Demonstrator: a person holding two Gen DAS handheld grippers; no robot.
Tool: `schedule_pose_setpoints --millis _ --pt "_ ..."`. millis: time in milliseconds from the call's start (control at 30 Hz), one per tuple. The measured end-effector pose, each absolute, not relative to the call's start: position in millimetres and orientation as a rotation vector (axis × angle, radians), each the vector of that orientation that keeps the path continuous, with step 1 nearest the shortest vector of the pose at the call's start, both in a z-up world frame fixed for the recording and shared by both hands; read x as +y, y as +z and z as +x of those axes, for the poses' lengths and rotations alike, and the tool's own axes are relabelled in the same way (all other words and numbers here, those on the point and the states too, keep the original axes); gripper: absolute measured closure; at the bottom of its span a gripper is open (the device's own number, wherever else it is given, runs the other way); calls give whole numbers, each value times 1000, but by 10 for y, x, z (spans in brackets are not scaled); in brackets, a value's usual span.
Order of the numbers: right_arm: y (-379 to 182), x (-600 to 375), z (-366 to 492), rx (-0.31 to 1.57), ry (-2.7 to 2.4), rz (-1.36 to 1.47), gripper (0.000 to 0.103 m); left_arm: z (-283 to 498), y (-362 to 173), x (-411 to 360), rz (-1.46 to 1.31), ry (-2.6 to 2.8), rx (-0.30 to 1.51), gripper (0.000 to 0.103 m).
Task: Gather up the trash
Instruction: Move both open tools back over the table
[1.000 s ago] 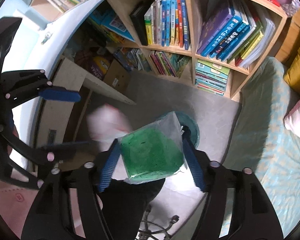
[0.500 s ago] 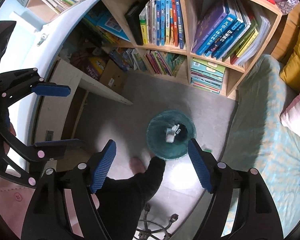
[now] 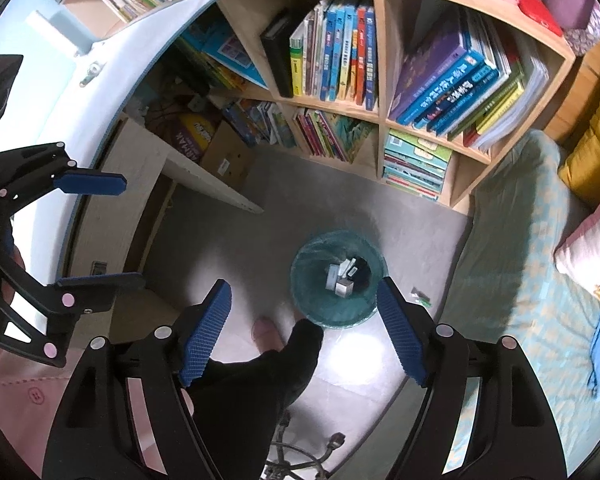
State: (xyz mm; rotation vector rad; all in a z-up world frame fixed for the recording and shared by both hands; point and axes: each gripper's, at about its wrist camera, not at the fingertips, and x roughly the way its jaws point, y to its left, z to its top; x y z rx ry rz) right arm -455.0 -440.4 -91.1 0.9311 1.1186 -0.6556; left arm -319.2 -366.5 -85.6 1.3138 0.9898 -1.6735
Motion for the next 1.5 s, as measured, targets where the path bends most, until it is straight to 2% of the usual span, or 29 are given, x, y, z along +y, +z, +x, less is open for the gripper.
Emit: schedule_pose_setpoints --millis 100,300,367,400,833,967,1500 --pt "-842 -4440 -4448 1113 -641 901 25 -3085 -789 -3640 1285 -1652 978 20" --pt "-684 -4503 -4143 1122 -598 791 15 -2753 -673 -3573 1209 -1574 982 16" --pt "-642 -4518 -4015 1128 -578 753 14 -2628 -641 -3528 1177 -1534 987 7" --pt "-628 -4526 -3970 1129 -570 742 14 -2582 -626 -3509 1162 -1521 988 7" --pt "-371 -4448 -3149 1152 -413 531 14 -1891 -434 -3142 989 -1344 1010 7" --pt "-271 -4362 -2879 1147 -356 464 13 -1685 -466 -3058 977 -1253 1070 7" --pt "-61 -4089 -1825 1136 -190 282 14 -820 -340 -2449 796 -1025 1074 7"
